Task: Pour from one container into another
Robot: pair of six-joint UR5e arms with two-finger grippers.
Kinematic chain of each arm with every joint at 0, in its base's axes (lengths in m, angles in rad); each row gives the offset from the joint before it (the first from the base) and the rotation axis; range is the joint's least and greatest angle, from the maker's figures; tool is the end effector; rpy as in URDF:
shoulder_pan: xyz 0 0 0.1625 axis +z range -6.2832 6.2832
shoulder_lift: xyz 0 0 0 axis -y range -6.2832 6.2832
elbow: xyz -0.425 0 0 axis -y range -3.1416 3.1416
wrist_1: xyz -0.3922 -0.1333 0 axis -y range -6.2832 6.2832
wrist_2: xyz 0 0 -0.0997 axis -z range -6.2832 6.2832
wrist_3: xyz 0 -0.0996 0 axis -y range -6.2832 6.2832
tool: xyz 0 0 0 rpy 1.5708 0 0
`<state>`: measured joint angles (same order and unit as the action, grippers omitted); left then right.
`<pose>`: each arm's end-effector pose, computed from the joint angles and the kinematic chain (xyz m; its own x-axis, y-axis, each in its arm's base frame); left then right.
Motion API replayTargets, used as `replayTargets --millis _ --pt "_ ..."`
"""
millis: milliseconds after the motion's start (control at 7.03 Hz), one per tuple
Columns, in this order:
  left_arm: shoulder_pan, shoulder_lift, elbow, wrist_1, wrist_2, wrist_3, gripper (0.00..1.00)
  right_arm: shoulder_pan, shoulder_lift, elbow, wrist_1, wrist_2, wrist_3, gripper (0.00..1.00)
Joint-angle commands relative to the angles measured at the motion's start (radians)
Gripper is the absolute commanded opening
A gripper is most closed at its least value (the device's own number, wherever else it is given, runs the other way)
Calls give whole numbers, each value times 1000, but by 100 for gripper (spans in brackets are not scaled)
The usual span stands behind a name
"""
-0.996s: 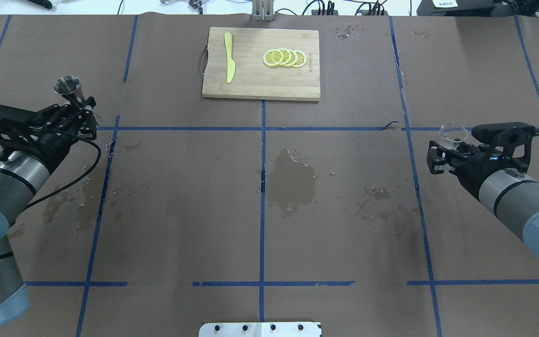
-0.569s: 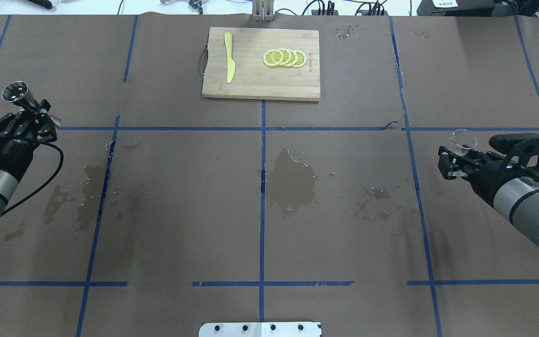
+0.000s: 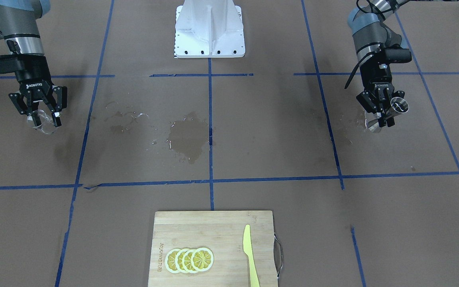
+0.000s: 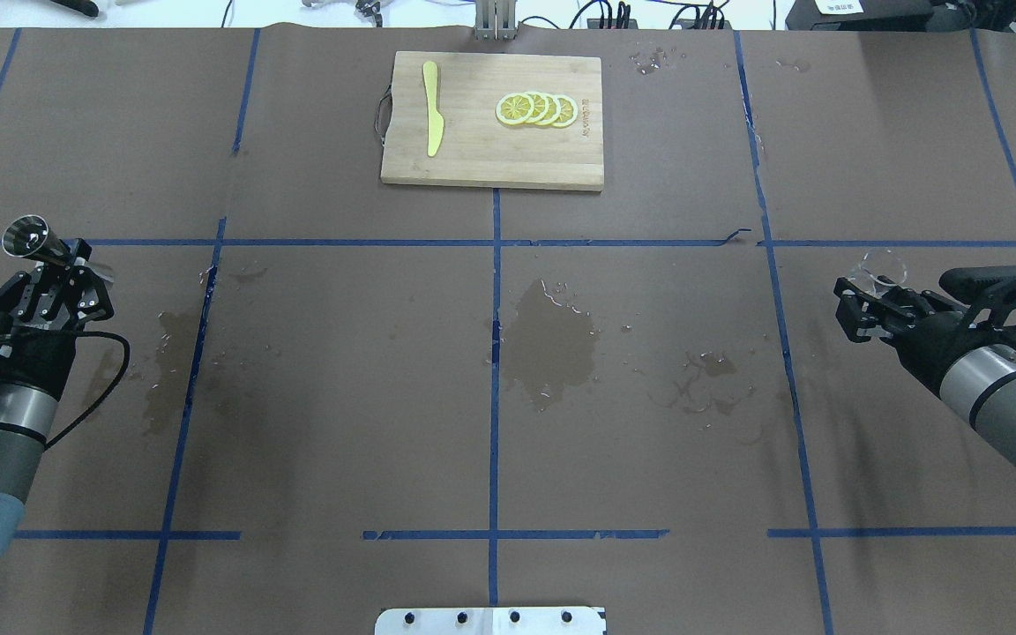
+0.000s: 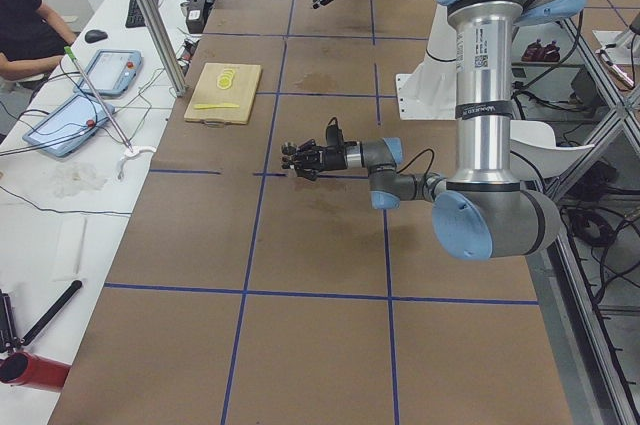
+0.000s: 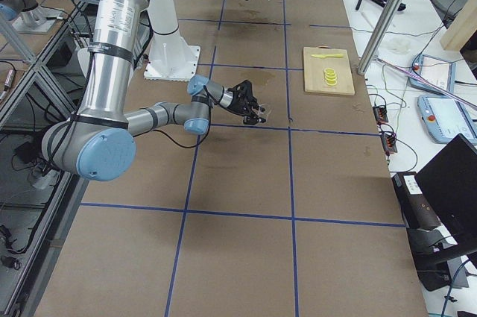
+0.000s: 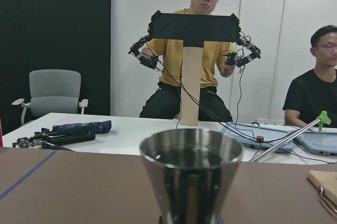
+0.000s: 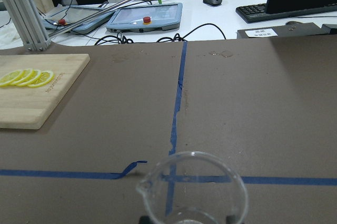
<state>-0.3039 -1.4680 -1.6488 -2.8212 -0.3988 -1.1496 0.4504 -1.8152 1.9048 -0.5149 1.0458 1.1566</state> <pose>0.3321 -0.3400 0.5142 0.6805 -0.0470 -0.7313 0.7292 0.1427 0.6693 -0.2870 -0.3423 0.4845 0.6571 -0.0691 0.7507 -0.5716 0.6035 0.5559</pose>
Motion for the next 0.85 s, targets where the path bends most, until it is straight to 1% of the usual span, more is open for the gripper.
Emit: replayTargets --millis 0,142,285,427,712 --pt "72 -18 46 0 82 -12 0 -1 5 -4 15 -13 2 0" --pt "112 -52 88 2 118 -12 0 -1 4 -6 18 -21 0 0" --pt "143 -117 146 2 144 -12 0 -1 1 -9 18 -35 0 0" --pt "157 -145 180 2 152 -12 0 -2 -2 -12 18 -41 0 0" --pt "160 -146 195 -4 150 -15 0 -4 -3 -12 16 -52 0 0"
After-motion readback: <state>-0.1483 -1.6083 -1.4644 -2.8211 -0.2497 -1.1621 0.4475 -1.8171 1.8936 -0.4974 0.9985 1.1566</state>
